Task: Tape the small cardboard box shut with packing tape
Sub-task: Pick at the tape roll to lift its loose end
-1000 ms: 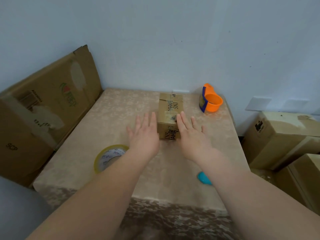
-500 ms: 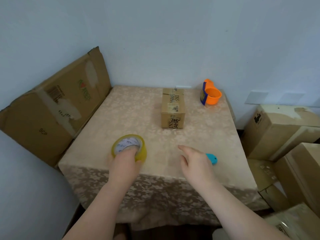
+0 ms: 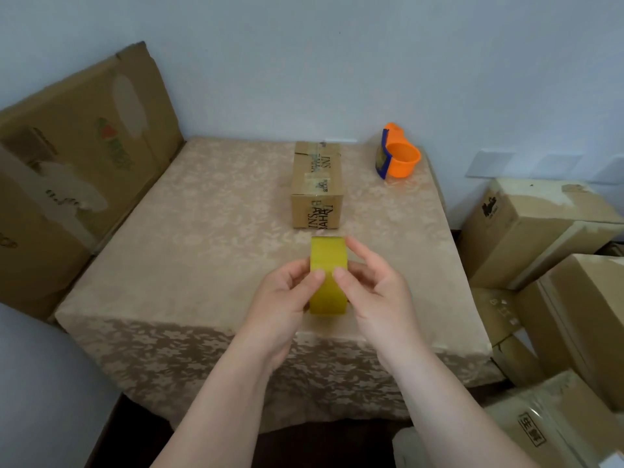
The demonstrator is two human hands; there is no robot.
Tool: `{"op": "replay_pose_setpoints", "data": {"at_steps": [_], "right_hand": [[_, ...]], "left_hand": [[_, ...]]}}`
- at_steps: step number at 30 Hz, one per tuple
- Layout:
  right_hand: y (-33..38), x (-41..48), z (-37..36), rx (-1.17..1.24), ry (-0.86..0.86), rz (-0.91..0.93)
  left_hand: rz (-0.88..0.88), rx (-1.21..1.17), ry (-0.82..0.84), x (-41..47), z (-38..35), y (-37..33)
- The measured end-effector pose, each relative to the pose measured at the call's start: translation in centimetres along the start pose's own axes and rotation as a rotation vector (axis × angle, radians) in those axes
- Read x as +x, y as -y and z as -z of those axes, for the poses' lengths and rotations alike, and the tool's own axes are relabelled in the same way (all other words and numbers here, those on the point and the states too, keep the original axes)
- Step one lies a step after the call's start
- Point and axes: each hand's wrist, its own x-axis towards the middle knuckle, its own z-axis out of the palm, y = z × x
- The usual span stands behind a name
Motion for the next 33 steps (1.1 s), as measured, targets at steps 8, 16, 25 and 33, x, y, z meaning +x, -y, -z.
{"op": "replay_pose_setpoints", "data": {"at_steps": [8,16,25,33], "right_hand": [[0.5,1.7,0.1,0.213,-0.117,-0.253],[1.0,0.4,0.5,0.309,-0.039,-0.307],[1.9,-0.1,1.1,0.382,-0.038,-0.339],[1.5,-0.4,1.6,0.377,0.071,-0.213]], "left_hand": [[-0.151,0.231,0.044,0.3,0.1,-0.7],[-0.174,0.428,0.033,-1.0,0.4,-0.7],[-0.387,0.747,0.041,-1.3,0.7,-0.6],[-0.279,0.521,-0.008,-1.3,0.2,-0.9]]}}
